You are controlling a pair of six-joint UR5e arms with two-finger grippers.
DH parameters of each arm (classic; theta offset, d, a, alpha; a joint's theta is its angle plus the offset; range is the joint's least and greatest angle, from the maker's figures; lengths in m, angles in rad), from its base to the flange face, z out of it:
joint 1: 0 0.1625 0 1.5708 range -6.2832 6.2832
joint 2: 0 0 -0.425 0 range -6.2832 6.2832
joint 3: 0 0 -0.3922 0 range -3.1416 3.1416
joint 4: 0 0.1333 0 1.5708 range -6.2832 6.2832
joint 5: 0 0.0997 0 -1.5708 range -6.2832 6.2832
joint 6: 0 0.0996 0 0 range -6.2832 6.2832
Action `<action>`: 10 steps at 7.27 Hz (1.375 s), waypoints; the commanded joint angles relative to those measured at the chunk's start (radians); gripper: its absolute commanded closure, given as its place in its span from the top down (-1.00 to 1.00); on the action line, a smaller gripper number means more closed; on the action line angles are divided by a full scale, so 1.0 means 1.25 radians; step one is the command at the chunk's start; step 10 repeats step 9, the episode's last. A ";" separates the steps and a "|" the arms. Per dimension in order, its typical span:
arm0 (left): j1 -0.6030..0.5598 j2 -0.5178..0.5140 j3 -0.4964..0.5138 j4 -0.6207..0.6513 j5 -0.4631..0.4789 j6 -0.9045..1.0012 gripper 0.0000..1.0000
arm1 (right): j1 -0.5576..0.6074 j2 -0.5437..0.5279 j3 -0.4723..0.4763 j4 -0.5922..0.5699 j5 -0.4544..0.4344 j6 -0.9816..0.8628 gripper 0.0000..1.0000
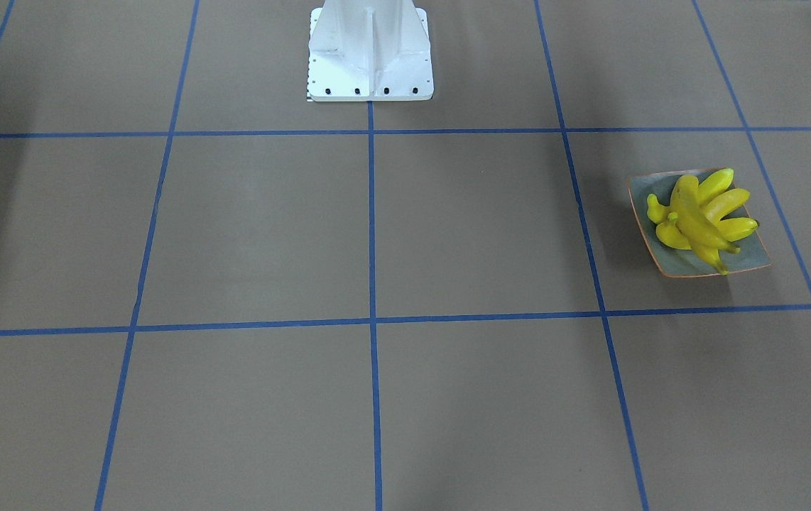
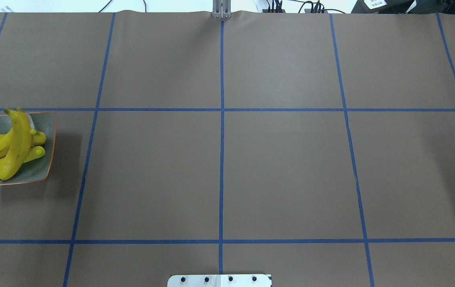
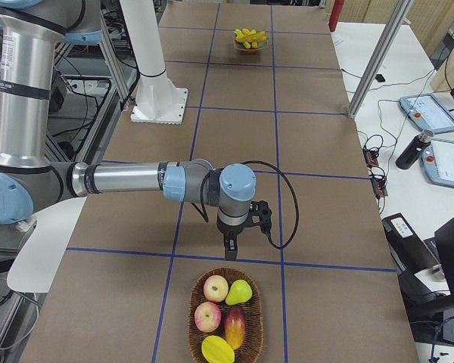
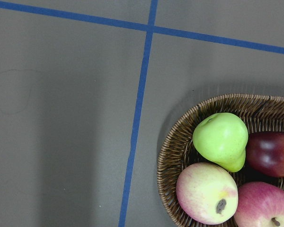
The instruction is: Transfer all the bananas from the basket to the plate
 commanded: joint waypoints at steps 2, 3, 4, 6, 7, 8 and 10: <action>0.000 0.016 0.021 0.002 0.001 -0.001 1.00 | -0.001 -0.005 -0.001 -0.001 0.009 0.003 1.00; 0.001 0.018 0.018 0.001 0.001 -0.001 1.00 | -0.001 -0.007 -0.001 0.000 0.021 0.003 1.00; 0.001 0.018 0.018 -0.002 0.000 -0.001 1.00 | 0.000 -0.007 -0.002 -0.001 0.031 0.003 1.00; 0.001 0.018 -0.022 0.000 -0.009 -0.001 1.00 | 0.000 -0.018 -0.011 -0.001 0.019 0.004 1.00; 0.001 0.018 -0.038 0.000 -0.008 -0.001 1.00 | 0.000 -0.028 -0.020 -0.001 0.019 0.005 1.00; 0.001 0.018 -0.038 0.000 -0.008 -0.001 1.00 | -0.001 -0.036 -0.035 -0.006 0.019 0.005 1.00; 0.001 0.018 -0.039 0.001 -0.009 -0.001 1.00 | 0.000 -0.060 -0.038 -0.006 0.015 0.004 1.00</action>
